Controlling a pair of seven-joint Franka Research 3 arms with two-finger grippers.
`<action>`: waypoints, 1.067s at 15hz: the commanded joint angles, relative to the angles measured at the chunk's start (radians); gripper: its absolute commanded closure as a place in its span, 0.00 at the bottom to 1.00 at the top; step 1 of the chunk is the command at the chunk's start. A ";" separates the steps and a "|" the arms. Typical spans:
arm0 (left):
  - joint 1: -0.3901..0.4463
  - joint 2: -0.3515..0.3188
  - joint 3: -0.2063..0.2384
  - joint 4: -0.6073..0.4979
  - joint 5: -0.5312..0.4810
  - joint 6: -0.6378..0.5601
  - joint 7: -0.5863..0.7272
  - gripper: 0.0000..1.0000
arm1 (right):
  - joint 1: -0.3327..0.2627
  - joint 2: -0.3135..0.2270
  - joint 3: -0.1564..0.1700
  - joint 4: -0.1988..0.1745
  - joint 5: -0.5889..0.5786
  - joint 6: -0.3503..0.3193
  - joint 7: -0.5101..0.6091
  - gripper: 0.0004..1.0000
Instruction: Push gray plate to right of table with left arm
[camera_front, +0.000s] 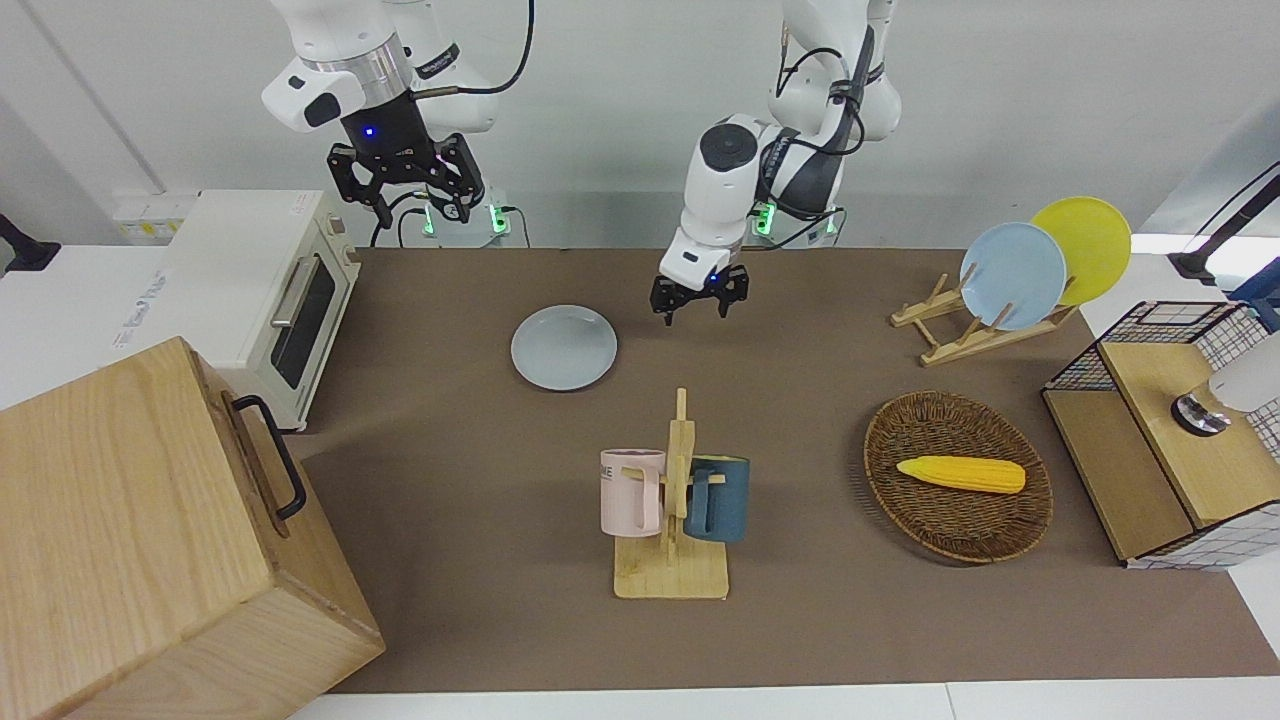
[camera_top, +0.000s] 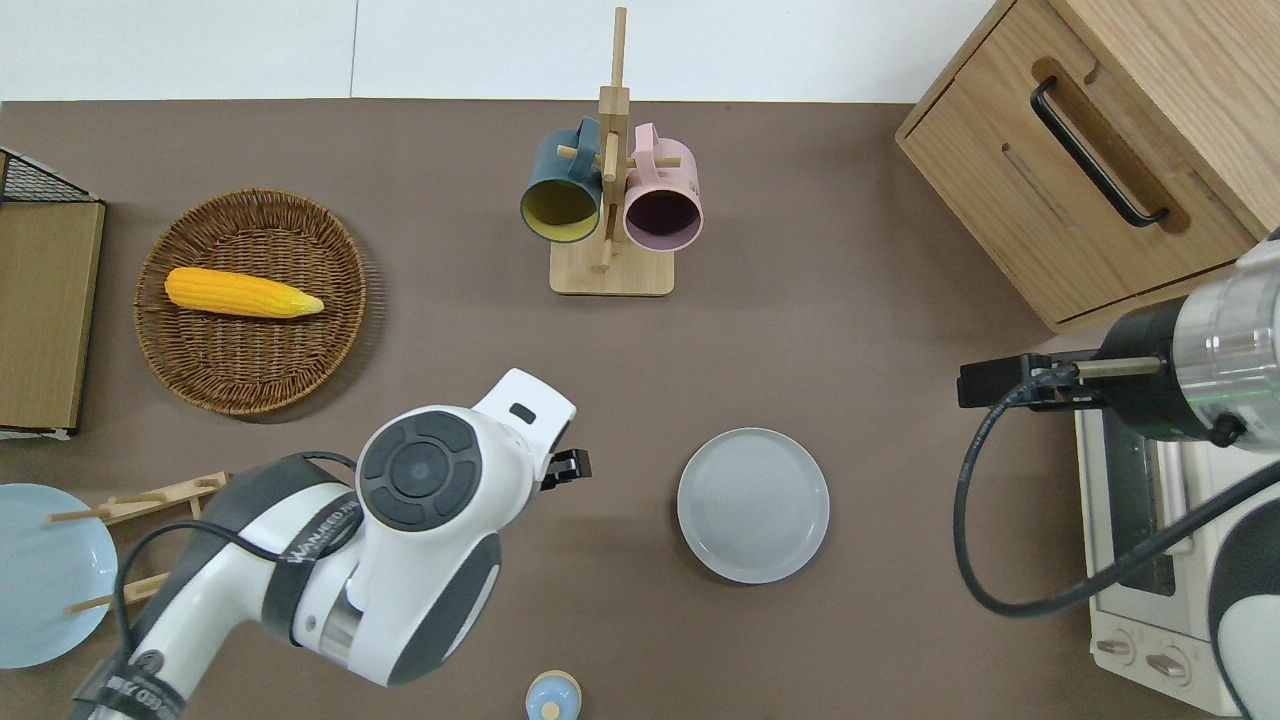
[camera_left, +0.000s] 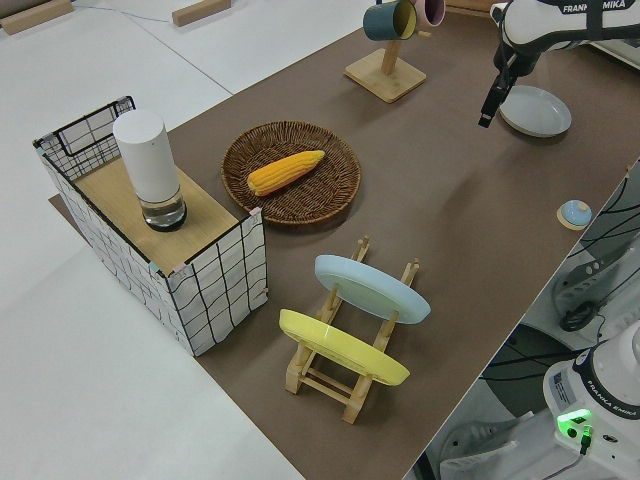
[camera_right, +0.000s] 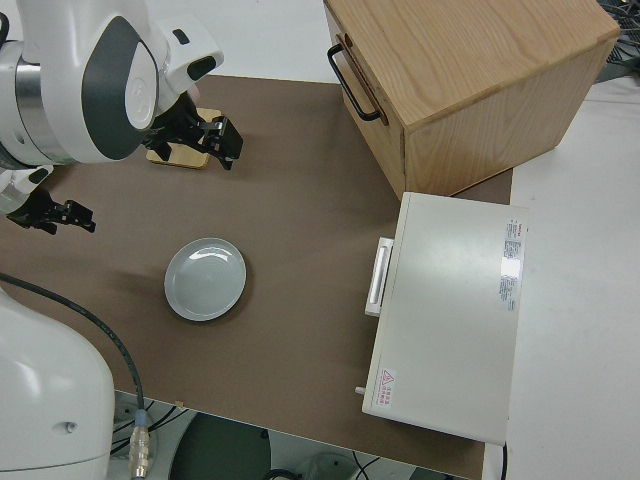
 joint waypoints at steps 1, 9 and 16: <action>0.125 -0.043 -0.005 -0.010 0.009 -0.047 0.147 0.01 | -0.006 0.006 0.003 0.014 0.016 -0.005 0.002 0.00; 0.308 -0.113 0.000 0.033 0.011 -0.147 0.351 0.01 | -0.006 0.006 0.004 0.014 0.016 -0.005 0.002 0.00; 0.320 -0.113 0.075 0.192 0.009 -0.324 0.440 0.01 | -0.006 0.006 0.003 0.014 0.016 -0.005 0.002 0.00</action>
